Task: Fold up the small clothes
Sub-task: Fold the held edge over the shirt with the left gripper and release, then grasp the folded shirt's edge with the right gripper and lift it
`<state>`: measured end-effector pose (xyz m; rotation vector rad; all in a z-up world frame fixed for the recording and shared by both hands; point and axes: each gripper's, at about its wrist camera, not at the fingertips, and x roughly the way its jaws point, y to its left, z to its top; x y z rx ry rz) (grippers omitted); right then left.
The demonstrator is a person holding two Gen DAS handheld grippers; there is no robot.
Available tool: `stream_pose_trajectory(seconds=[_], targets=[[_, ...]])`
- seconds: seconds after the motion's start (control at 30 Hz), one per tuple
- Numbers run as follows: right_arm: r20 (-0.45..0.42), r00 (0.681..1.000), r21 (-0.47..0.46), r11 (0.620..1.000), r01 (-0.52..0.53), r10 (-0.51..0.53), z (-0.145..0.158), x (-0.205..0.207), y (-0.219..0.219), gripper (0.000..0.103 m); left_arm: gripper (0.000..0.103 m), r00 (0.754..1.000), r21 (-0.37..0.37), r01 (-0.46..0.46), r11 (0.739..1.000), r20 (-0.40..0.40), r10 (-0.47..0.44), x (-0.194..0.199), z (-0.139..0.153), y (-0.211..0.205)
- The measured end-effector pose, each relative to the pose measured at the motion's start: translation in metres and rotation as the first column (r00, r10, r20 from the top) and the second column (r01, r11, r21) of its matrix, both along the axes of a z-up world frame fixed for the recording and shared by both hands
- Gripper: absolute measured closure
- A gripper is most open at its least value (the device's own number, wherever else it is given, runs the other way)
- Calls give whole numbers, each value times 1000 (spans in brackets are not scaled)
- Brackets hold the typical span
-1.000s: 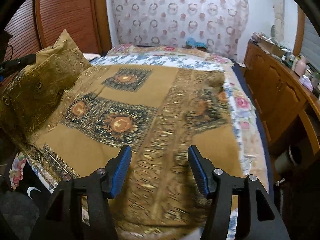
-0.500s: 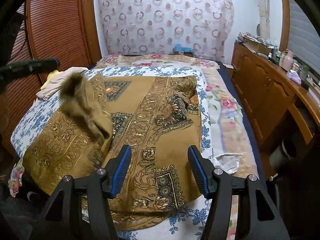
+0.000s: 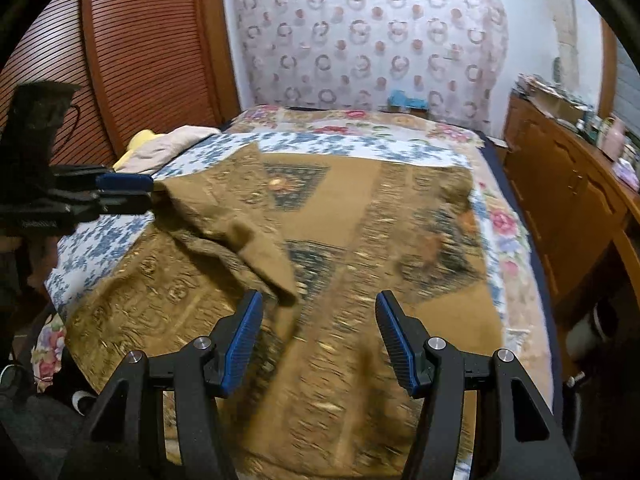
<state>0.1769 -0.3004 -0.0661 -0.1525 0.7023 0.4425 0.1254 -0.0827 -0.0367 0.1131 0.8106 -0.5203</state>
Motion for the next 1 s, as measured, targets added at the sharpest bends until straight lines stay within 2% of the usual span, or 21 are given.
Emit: stream_pose_trajectory(seconds=[0.13, 0.3, 0.5, 0.77, 0.83, 1.0], targets=[[-16, 999, -24, 999, -36, 36, -7, 13, 18, 42, 53, 998, 21, -52, 998, -35, 53, 2, -22, 23], [-53, 997, -40, 998, -58, 56, -17, 34, 28, 55, 53, 992, 35, -109, 993, -64, 111, 4, -42, 47], [-67, 996, -68, 996, -59, 54, -22, 48, 38, 58, 49, 984, 58, -158, 986, -77, 162, 9, -54, 60], [-75, 996, -76, 995, -60, 54, -27, 52, 42, 58, 35, 988, 114, -144, 983, -38, 150, 11, -58, 52], [-74, 996, -73, 996, -61, 55, -27, 52, 42, 62, 29, 987, 115, -153, 982, -40, 159, 14, -59, 53], [-71, 996, -74, 995, -65, 59, -29, 46, 41, 84, 23, 983, 119, -171, 978, -43, 177, 16, -61, 56]])
